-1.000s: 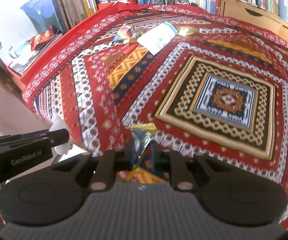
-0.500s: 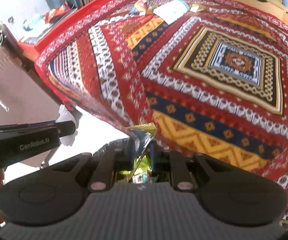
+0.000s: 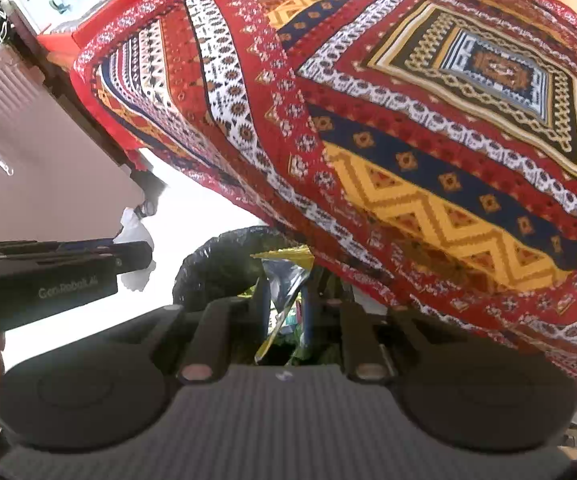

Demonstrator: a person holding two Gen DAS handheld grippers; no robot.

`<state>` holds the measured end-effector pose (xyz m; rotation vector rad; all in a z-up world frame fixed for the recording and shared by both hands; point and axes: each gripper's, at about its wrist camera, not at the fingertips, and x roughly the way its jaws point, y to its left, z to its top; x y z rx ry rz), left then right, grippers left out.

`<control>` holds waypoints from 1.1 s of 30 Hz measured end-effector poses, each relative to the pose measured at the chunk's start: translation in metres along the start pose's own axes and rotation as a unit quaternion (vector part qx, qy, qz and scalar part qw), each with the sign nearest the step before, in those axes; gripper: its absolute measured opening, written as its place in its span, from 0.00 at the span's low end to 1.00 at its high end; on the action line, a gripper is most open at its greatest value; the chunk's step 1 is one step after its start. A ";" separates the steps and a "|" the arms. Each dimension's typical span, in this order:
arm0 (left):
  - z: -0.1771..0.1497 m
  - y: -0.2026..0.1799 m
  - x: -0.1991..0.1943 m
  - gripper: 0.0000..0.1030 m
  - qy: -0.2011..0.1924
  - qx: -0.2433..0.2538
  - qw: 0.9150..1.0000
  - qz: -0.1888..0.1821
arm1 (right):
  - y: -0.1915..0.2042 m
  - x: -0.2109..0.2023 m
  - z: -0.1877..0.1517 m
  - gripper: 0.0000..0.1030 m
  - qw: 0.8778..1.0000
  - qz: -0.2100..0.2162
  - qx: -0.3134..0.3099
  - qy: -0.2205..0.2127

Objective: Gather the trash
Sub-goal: 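Carry the tissue with the left tool while the right tool carries the wrapper to the bin, then open the left tool over the bin while the right tool opens to drop its wrapper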

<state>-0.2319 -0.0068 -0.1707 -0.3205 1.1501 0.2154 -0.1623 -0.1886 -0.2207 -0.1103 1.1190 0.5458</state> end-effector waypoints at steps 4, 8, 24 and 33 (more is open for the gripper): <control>-0.004 0.001 0.008 0.25 0.008 0.000 1.000 0.004 | 0.001 0.006 -0.002 0.20 1.000 0.005 -0.006 0.007; -0.005 0.002 0.015 0.25 0.015 -0.003 1.000 0.006 | 0.001 0.011 -0.002 0.20 1.000 0.008 -0.011 0.011; -0.005 -0.002 0.030 0.26 0.034 -0.006 0.999 0.011 | -0.006 0.020 0.005 0.28 1.000 0.015 -0.012 0.015; -0.002 0.000 0.033 0.33 0.038 -0.012 0.999 0.013 | -0.007 0.020 0.008 0.43 1.000 0.019 -0.007 0.008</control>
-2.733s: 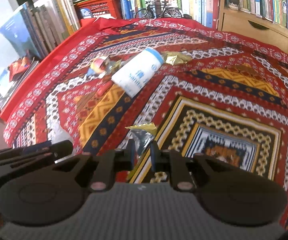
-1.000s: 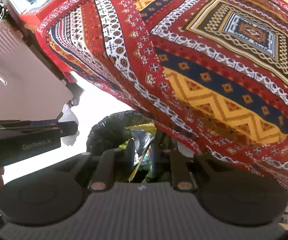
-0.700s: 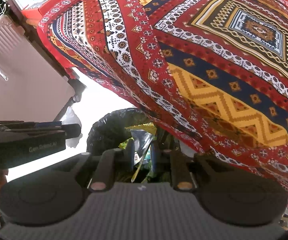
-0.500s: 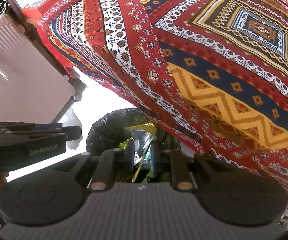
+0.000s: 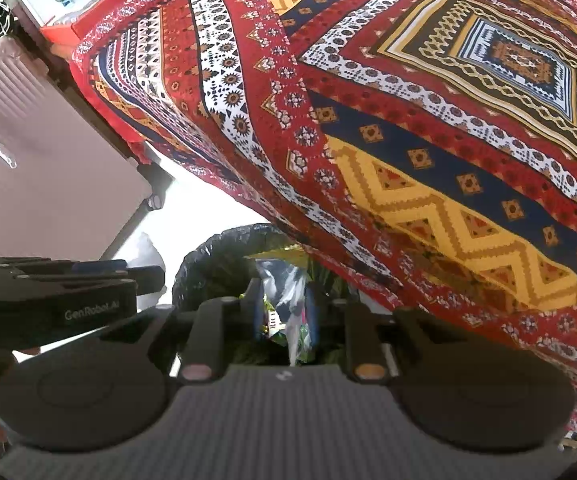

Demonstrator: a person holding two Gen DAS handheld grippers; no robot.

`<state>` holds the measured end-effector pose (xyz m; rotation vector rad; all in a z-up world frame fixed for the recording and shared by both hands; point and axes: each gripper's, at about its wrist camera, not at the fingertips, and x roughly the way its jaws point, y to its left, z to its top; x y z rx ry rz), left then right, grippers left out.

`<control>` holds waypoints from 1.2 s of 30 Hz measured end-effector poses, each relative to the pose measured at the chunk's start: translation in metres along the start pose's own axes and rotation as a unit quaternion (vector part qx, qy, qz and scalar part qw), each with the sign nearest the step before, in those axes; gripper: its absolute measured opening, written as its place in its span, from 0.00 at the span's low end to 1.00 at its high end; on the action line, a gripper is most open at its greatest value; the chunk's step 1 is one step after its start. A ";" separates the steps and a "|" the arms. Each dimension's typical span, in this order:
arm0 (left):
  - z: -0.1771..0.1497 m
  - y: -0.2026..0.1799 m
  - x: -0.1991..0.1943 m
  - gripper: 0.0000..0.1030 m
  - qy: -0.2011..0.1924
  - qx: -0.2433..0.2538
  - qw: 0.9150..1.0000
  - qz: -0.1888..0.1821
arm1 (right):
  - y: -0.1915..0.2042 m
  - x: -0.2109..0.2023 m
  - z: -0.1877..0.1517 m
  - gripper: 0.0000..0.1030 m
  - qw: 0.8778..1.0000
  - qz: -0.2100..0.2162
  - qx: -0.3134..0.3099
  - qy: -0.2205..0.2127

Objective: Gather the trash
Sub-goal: 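Open the left tool over the bin while the right tool opens to drop its wrapper, then move both open tools back up from the bin toward the rug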

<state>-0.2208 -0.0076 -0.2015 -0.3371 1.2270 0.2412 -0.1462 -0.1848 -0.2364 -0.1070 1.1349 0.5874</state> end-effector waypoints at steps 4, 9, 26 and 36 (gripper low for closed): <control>0.000 -0.001 0.001 0.38 0.002 0.004 1.000 -0.002 | 0.001 0.001 0.000 0.46 1.000 -0.001 0.002 -0.003; 0.000 0.002 0.002 0.42 0.004 0.000 1.000 0.007 | 0.000 0.000 0.001 0.52 1.000 -0.001 0.006 -0.006; 0.019 0.002 -0.021 0.57 -0.026 0.002 1.000 0.013 | -0.005 -0.022 0.014 0.60 0.999 -0.006 0.025 -0.029; 0.051 -0.013 -0.065 0.68 -0.060 0.039 0.997 -0.003 | -0.008 -0.065 0.037 0.60 0.995 -0.028 0.048 -0.078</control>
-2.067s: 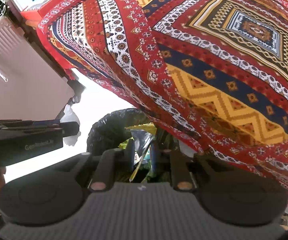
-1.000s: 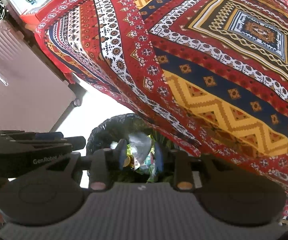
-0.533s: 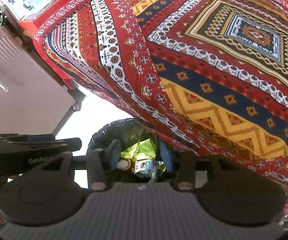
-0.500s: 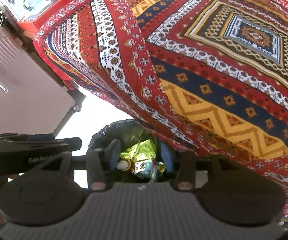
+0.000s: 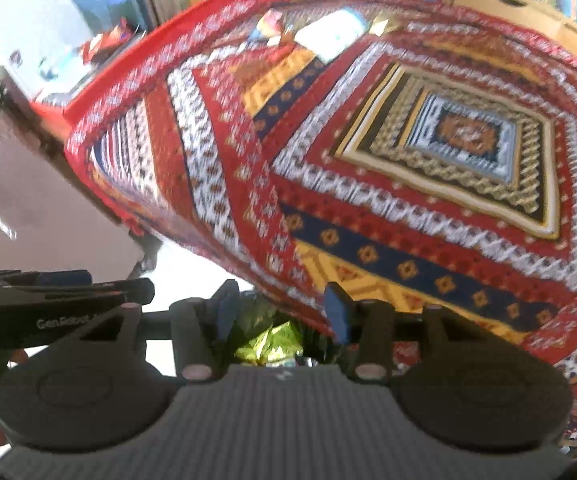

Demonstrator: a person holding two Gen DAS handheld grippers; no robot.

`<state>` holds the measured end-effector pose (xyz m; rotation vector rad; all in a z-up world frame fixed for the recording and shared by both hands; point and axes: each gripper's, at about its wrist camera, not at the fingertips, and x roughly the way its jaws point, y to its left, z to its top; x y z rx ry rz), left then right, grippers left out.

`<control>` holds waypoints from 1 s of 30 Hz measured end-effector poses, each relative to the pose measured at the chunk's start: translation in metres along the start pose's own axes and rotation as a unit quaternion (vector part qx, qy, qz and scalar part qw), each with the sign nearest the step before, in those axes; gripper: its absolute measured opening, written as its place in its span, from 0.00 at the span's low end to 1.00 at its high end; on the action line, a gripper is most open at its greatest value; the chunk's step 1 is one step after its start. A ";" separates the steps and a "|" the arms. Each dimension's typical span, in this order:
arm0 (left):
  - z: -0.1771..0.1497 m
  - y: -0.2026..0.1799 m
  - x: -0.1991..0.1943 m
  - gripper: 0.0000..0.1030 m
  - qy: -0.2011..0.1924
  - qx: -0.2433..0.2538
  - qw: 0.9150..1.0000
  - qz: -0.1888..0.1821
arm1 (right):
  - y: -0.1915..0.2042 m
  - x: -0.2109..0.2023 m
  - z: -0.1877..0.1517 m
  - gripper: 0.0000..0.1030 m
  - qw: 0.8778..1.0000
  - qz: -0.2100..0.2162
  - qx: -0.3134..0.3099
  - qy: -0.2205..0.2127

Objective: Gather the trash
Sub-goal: 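Move both open tools back up from the bin toward the rug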

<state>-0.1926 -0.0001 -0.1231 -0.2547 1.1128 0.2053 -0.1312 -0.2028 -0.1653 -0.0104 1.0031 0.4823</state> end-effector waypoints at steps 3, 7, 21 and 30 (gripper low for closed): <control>0.021 -0.005 -0.018 0.73 -0.019 0.018 1.000 -0.006 | -0.002 -0.017 0.015 0.60 1.000 -0.014 0.020 -0.018; 0.054 -0.014 -0.040 0.79 -0.054 0.037 0.998 -0.009 | -0.012 -0.039 0.043 0.60 0.997 -0.019 0.053 -0.045; 0.166 -0.056 -0.057 0.84 -0.127 0.009 0.992 -0.011 | -0.064 -0.044 0.167 0.60 0.994 -0.010 0.064 -0.092; 0.243 -0.087 -0.024 0.63 -0.149 0.006 0.989 -0.020 | -0.100 -0.025 0.238 0.60 0.992 0.000 0.057 -0.114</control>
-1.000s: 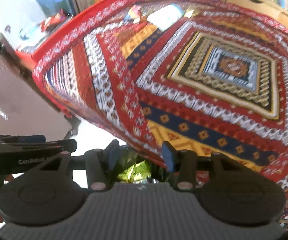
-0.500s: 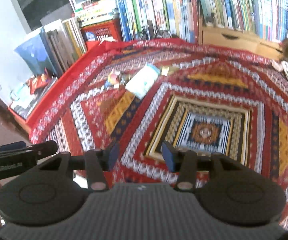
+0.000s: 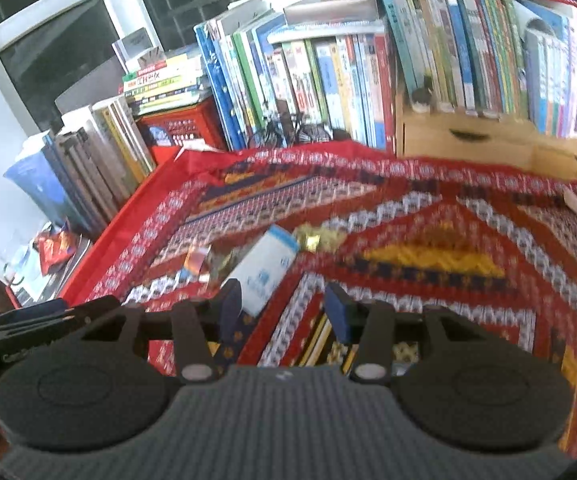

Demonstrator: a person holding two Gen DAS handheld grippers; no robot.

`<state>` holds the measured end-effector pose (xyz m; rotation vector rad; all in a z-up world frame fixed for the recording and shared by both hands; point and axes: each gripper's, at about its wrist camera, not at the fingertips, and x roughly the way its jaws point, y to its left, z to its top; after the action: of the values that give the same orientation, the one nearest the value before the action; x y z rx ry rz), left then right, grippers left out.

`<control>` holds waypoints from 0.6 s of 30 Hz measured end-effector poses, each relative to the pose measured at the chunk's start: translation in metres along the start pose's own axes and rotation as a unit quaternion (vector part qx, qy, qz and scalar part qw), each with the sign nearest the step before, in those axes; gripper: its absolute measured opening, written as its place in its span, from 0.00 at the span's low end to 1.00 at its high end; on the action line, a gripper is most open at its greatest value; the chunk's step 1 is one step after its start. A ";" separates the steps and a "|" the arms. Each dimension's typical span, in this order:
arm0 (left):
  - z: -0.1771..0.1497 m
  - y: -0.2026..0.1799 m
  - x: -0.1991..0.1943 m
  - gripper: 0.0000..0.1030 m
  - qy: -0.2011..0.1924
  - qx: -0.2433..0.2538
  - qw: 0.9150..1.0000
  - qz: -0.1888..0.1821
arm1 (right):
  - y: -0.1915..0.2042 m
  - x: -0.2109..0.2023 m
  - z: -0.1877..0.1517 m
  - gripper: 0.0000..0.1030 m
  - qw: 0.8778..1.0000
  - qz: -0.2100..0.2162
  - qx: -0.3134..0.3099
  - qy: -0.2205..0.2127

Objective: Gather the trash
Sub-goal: 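Move both open tools back up from the bin toward the rug, then grasp a gold foil wrapper with the left tool while the right tool grasps another gold foil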

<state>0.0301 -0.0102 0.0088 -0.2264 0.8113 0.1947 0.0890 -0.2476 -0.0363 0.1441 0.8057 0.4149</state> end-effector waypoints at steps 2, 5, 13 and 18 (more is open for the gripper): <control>0.007 -0.005 0.014 0.54 0.004 -0.001 1.000 0.002 | -0.003 0.010 0.012 0.60 1.000 -0.004 -0.014 -0.004; 0.010 -0.011 0.037 0.44 0.017 -0.001 1.000 0.010 | -0.006 0.026 0.023 0.60 0.999 -0.014 -0.044 -0.009; 0.002 -0.020 0.090 0.29 0.058 -0.008 0.998 0.031 | -0.022 0.078 0.036 0.60 0.996 -0.019 -0.091 0.012; 0.004 -0.024 0.126 0.28 0.071 -0.008 0.997 0.042 | -0.027 0.112 0.036 0.60 0.990 -0.024 -0.135 0.019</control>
<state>0.1237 -0.0216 -0.0782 -0.2224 0.9614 0.2669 0.1927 -0.2253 -0.0936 -0.1362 0.7807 0.4785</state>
